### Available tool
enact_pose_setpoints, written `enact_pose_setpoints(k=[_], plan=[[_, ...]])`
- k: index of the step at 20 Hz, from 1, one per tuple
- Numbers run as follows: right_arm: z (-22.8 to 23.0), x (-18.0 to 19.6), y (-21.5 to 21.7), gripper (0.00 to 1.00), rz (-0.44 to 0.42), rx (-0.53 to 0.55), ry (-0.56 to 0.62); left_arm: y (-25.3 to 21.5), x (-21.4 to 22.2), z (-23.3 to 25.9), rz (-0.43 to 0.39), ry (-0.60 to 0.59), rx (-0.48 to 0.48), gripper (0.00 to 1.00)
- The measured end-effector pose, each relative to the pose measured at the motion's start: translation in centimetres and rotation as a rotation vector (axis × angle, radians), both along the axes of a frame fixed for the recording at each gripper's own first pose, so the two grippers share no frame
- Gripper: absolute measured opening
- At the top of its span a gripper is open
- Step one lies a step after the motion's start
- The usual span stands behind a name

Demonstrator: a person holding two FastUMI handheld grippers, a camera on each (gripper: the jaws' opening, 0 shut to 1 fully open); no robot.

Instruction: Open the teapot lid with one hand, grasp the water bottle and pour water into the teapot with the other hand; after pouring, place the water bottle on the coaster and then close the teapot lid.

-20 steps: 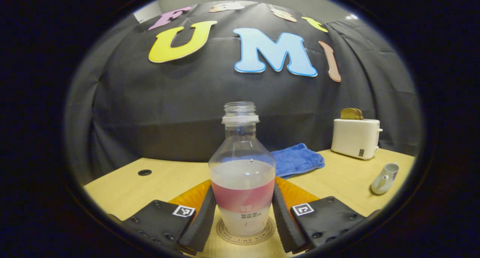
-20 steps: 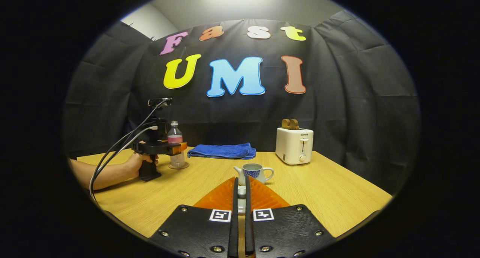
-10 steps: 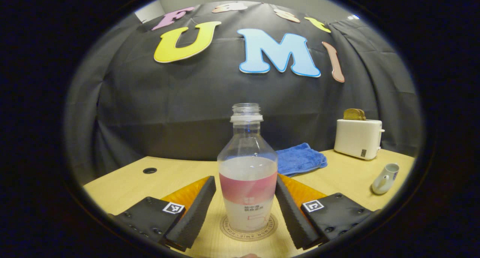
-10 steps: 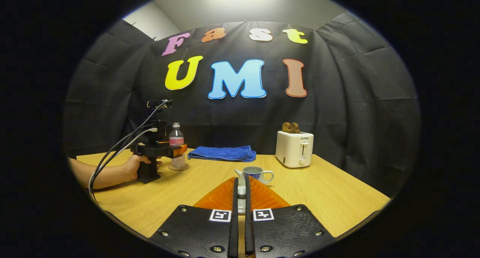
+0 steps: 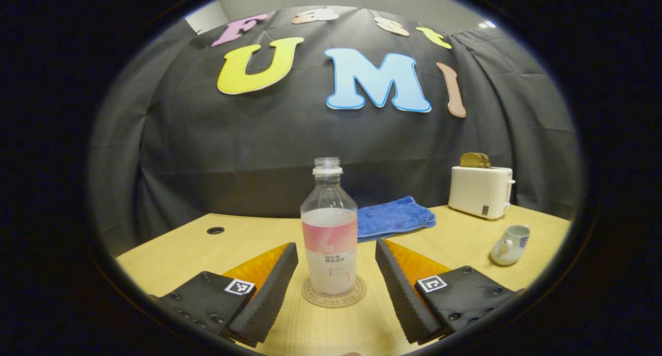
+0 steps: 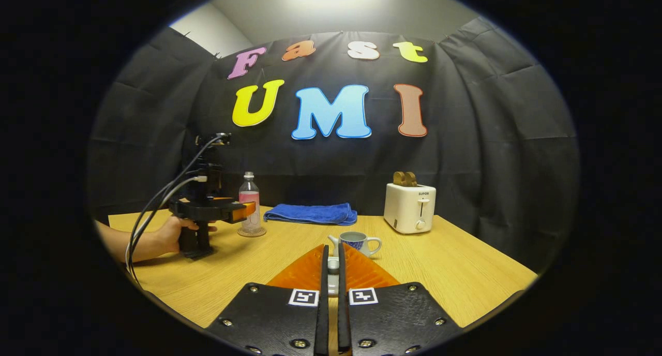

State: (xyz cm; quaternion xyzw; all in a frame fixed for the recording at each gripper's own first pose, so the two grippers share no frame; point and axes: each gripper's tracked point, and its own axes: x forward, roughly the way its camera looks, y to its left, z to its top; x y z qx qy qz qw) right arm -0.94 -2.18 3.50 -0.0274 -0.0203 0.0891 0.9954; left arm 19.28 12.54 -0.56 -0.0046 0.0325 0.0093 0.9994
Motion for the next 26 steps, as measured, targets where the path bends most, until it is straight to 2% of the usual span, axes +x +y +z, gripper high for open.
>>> enact_pose_setpoints(k=[4,7,10,14,21,26], plan=[[2.2,4.5,-0.1,0.07,-0.003,0.001,-0.062,-1.9,-5.9,1.9,-0.022,-0.049,-0.022,1.00],[1.0,9.4,0.3,0.07,-0.014,0.029,-0.023,-3.9,-9.9,3.2,-0.064,-0.109,-0.053,1.00],[0.6,13.6,-0.2,0.07,-0.058,-0.001,-0.013,-5.2,-12.5,4.4,-0.096,-0.135,-0.019,1.00],[-0.9,17.7,-1.1,0.07,-0.098,0.022,0.015,-4.9,-13.9,5.2,-0.090,-0.165,0.059,1.00],[-2.3,19.0,-1.1,0.07,-0.106,0.038,0.065,-4.5,-13.2,3.1,-0.099,-0.121,0.000,1.00],[-3.4,19.5,-1.4,0.07,-0.124,0.037,0.096,-5.1,-12.9,2.6,-0.102,-0.108,-0.003,1.00]])
